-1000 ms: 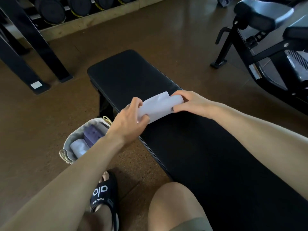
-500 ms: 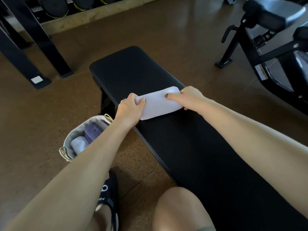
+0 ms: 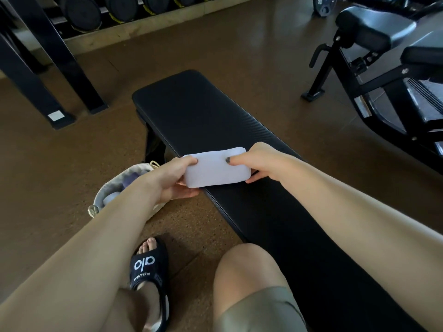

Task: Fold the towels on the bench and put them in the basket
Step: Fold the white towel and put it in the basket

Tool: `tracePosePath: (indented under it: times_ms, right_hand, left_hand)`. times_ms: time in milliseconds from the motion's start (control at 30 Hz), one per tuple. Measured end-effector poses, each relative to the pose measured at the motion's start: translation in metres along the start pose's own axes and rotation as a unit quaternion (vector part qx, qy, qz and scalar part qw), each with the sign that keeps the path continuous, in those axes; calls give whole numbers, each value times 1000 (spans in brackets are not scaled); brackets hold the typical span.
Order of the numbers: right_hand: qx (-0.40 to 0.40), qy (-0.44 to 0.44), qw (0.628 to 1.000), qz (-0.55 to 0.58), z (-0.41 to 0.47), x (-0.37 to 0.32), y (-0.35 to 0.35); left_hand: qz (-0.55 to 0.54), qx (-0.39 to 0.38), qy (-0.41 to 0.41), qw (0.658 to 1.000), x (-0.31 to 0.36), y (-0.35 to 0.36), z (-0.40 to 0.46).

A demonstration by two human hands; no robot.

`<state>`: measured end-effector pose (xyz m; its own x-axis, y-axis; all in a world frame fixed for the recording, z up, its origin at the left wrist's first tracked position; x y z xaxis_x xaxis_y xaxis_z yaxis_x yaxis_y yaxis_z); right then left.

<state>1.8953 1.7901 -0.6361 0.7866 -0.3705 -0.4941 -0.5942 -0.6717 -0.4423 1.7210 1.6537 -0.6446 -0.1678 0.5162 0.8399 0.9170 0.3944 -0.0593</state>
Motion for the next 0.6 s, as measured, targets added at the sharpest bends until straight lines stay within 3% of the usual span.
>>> tracePosePath:
  times_ms: [300, 433, 600]
  right_hand:
    - [-67, -12, 991, 119, -28, 10, 36]
    - [-214, -29, 960, 179, -53, -3, 71]
    - [-343, -72, 930, 111, -66, -36, 126]
  left_hand:
    - [-71, 45, 80, 993, -1, -33, -33]
    - [-33, 75, 125, 989, 14, -73, -45]
    - [33, 51, 125, 990, 21, -128, -52]
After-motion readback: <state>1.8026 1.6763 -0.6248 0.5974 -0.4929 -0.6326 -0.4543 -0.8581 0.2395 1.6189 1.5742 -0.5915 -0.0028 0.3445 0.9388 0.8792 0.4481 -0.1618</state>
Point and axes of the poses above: each hand's wrist, its own z-axis towards the middle knuckle, its own y-axis out of the palm, x = y × z, the point moved 6 cm from there along z, towards the middle knuckle, and after that the axes turned 14 degrees about y, right-handed, at the moved point
